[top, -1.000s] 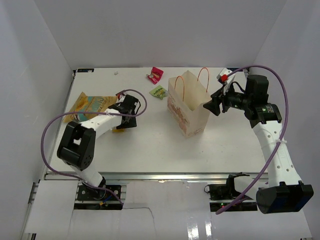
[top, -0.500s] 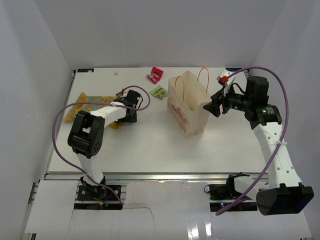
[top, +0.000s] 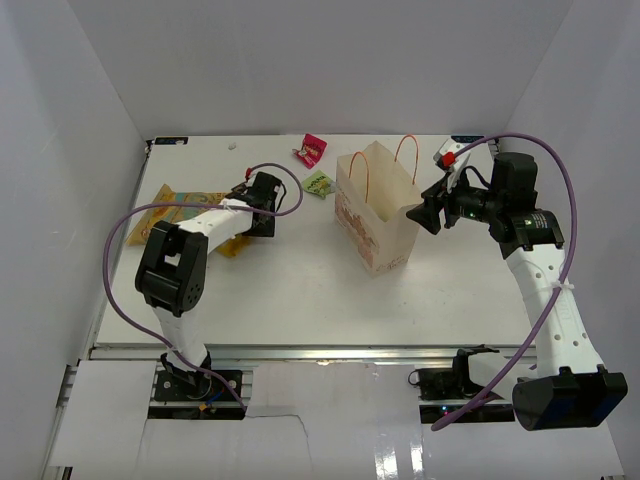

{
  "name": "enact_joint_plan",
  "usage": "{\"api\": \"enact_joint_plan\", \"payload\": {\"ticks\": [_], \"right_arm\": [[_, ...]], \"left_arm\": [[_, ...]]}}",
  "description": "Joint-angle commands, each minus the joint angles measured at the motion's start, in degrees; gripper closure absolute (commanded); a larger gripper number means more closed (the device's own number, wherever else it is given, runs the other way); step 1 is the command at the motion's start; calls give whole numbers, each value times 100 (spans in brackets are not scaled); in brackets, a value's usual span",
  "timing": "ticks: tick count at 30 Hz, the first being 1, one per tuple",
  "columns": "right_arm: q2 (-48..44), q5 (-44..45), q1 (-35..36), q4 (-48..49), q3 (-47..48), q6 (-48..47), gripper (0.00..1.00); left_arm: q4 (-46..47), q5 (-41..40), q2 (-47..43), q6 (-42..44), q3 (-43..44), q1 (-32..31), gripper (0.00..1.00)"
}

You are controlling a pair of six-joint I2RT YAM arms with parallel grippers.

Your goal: Place the snacks into the paper bag

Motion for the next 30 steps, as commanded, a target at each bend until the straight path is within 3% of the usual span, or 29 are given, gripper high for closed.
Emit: {"api": "enact_joint_plan", "payload": {"ticks": [1, 10, 13, 14, 16, 22, 23, 25, 30], "right_arm": [[-3, -108, -31, 30, 38, -41, 34], [6, -100, -40, 30, 65, -41, 34], [6, -108, -49, 30, 82, -32, 34], [6, -126, -49, 21, 91, -23, 34], [-3, -152, -49, -5, 170, -32, 34], [-20, -837, -49, -330, 451, -514, 34], [-38, -1282, -49, -583, 521, -881, 34], [-38, -1617, -49, -699, 627, -1024, 34], [-12, -2349, 12, -1245, 882, -1395, 34]], "left_arm": [[123, -108, 111, 291, 261, 160, 22], [-36, 418, 526, 449, 455, 459, 25], [-36, 664, 464, 379, 376, 459, 35], [-44, 744, 377, 301, 350, 459, 45], [-53, 945, 219, 195, 279, 451, 52], [61, 2342, -756, -446, -19, 459, 62], [235, 3127, -1219, -769, -237, 459, 64], [429, 3379, -1371, -903, -431, 459, 64], [1376, 4891, -2372, -2062, -1091, 450, 65]]}}
